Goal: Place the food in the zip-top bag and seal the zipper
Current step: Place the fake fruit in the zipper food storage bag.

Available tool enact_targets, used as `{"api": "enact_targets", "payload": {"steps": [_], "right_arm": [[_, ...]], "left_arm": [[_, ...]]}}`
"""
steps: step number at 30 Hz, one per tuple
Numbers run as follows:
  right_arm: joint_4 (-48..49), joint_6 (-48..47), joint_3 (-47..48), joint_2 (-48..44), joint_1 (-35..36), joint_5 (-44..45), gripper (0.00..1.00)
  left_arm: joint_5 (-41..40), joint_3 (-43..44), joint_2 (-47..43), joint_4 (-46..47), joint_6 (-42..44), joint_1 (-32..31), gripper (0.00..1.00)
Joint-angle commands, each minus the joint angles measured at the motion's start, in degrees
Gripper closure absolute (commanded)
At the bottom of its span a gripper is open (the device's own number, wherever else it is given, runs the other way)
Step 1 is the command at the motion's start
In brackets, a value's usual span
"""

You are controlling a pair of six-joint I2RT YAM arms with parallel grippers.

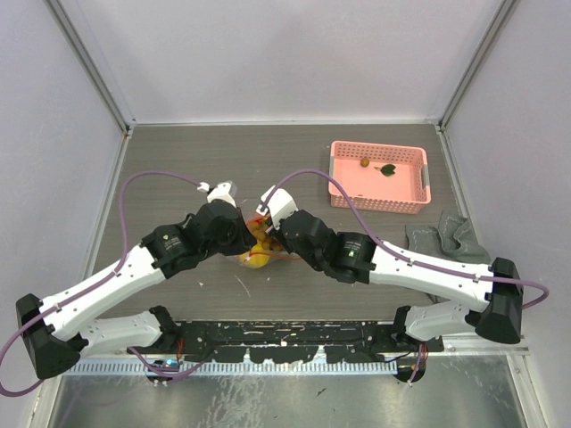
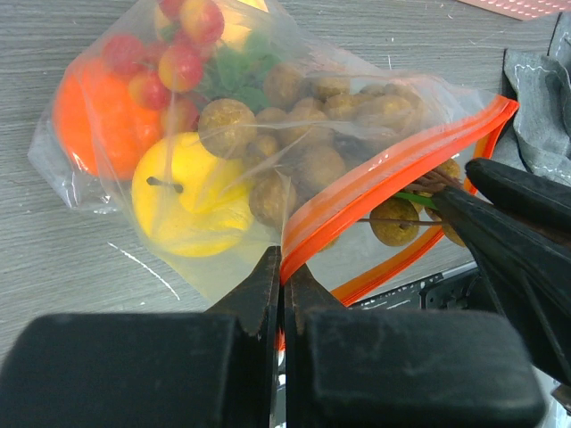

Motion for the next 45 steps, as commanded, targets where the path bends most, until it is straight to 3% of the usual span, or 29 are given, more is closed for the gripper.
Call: {"api": "enact_targets", "payload": {"steps": [1,9,15,20,25,28,37,45], "right_arm": [[-0.7,1.3,2.6,0.6,0.4,7.0,1.00],[11.2,1.4,1.0,-1.9,1.1,11.1,1.00],[24.4,-7.7,-3.7,-0.2,2.6,18.2,1.00],[43.5,-17.4,-12.9,1.2,2.7,23.9,1.00],[51.2,-18.4,-16.3,3.4,2.7,18.0,1.00],[51.8,-15.5,-17.1,4.4,2.7,13.2,0.98],[40.1,-6.2,-17.2,-1.5,2.7,2.4,0.55],[23.5,0.6,-13.8,-12.8,2.7,-1.8,0.35]], "left_arm": [[0.3,-0.1,-2.0,3.8,1.3,-0.2,1.00],[2.9,-0.1,-2.4,5.3,1.4,-0.2,1.00],[4.7,0.7,-2.5,6.1,1.7,-0.2,1.00],[6.8,-2.0,-4.0,10.2,-0.3,-0.3,1.00],[7.0,-3.5,-4.9,12.2,-1.5,-0.1,1.00],[6.5,-4.2,-5.1,12.4,-2.1,-0.2,1.00],[4.1,-5.8,-6.2,11.9,-2.6,-0.2,1.00],[2.9,-5.5,-6.2,10.4,-1.5,-0.1,1.00]]}}
